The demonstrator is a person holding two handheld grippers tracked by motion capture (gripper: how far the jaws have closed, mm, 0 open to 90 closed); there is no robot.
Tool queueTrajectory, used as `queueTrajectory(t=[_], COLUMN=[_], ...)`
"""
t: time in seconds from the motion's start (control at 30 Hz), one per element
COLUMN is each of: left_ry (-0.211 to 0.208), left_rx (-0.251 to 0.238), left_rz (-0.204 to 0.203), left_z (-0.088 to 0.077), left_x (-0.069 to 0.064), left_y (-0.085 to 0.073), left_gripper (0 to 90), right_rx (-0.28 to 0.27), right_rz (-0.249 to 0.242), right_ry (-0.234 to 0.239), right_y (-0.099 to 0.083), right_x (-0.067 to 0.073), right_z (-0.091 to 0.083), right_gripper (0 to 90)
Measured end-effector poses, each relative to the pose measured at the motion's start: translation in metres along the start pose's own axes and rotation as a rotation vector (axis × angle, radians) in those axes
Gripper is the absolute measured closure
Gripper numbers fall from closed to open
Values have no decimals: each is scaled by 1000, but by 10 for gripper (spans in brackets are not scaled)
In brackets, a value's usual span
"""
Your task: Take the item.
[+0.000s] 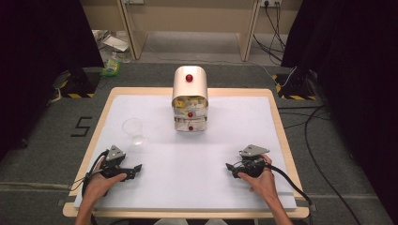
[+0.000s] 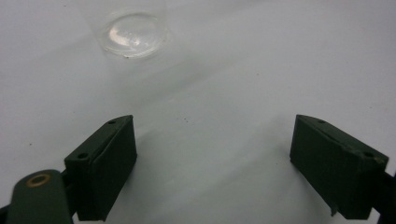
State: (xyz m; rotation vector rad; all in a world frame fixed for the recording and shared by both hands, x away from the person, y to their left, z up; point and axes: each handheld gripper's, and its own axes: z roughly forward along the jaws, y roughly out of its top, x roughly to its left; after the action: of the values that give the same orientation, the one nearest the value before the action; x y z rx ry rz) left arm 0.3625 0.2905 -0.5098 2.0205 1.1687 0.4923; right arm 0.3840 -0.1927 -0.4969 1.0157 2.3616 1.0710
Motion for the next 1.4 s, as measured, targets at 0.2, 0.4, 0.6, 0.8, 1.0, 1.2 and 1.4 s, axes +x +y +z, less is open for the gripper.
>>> queueTrajectory(t=[0.2, 0.4, 0.6, 0.8, 1.0, 1.2, 1.4], left_ry=[1, 1, 1, 1, 1, 0, -2], left_rx=[1, 1, 1, 1, 1, 0, 0], left_rz=[1, 2, 2, 1, 1, 1, 1], left_z=[0, 0, 0, 0, 0, 0, 0], left_x=[0, 0, 0, 0, 0, 0, 0], left_y=[0, 0, 0, 0, 0, 0, 0], left_gripper=[137, 137, 137, 137, 137, 138, 138], right_rx=[-90, -142, -175, -226, -292, -337, -332], right_rz=[-6, -72, -106, -164, -215, -256, -301], right_ry=[5, 15, 44, 73, 101, 105, 82], right_y=[10, 30, 55, 88, 119, 153, 188], right_x=[-4, 3, 9, 18, 28, 31, 31], right_z=[-8, -8, -2, 2, 4, 10, 20], right_gripper=[288, 314, 361, 401, 422, 434, 450])
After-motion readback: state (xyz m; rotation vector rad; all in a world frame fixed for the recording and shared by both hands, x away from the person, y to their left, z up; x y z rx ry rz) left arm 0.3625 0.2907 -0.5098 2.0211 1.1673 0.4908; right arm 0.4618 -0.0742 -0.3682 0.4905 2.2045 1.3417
